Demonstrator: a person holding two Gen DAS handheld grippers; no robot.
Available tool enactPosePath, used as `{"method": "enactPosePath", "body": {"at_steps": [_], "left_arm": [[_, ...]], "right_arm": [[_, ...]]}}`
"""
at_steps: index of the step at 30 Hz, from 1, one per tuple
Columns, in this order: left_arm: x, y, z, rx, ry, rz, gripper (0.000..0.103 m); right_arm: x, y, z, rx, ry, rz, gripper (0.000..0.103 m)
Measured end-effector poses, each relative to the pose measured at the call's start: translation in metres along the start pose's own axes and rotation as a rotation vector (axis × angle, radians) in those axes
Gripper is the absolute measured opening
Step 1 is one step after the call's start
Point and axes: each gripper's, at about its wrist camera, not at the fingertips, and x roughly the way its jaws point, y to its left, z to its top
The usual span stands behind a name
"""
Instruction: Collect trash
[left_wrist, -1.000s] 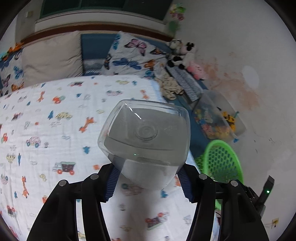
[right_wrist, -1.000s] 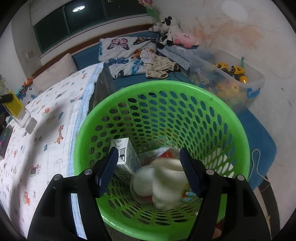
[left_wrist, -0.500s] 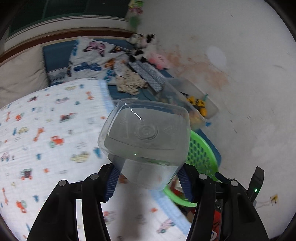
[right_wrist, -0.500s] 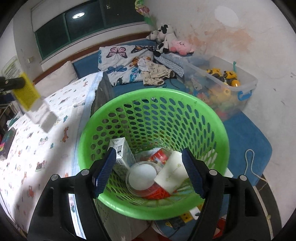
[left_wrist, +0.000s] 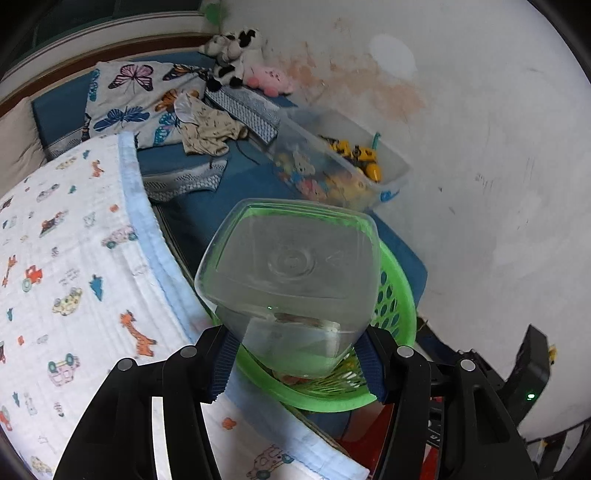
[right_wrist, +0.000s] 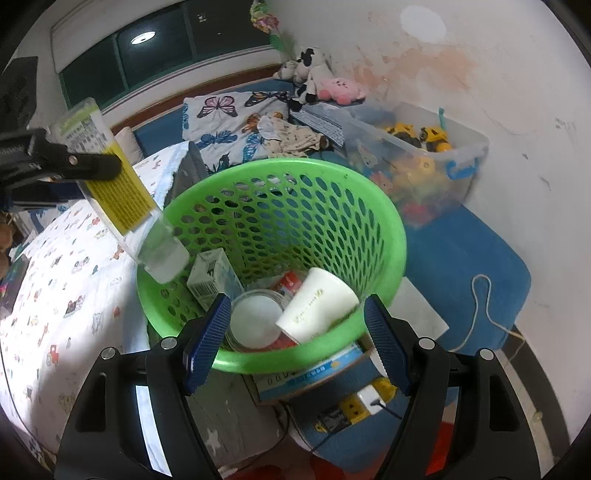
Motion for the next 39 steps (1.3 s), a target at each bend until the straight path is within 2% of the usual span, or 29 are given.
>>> {"method": "enactPosePath", "body": {"at_steps": [8,12,16,24,35,39], "left_arm": [[0.026,-0.001,-0.011,-0.007,0.074,0.014,0.056],[0.028,-0.004,-0.014,0.003,0.082,0.005,0.066],[0.023,-0.003,-0.017,0.008,0.075,0.000,0.066],[-0.001,0.014,-0.025,-0.022,0.030,0.008,0.067],[-0.046,0.042,-0.040,-0.050,-0.061,0.071,0.067],[-0.066,0.052,-0.048,-0.051,-0.099,0.103,0.070]], "right_arm": [[-0.004,0.000,-0.008,0.005,0.004,0.009,0.075],[-0.005,0.000,-0.011,0.014,0.006,0.018,0.075],[-0.007,0.005,-0.013,0.008,0.008,0.025,0.075],[-0.015,0.017,-0.014,-0.023,-0.008,0.020,0.076],[-0.029,0.029,-0.013,-0.043,-0.030,0.017,0.076],[-0.034,0.036,-0.013,-0.055,-0.038,0.024,0.077]]}}
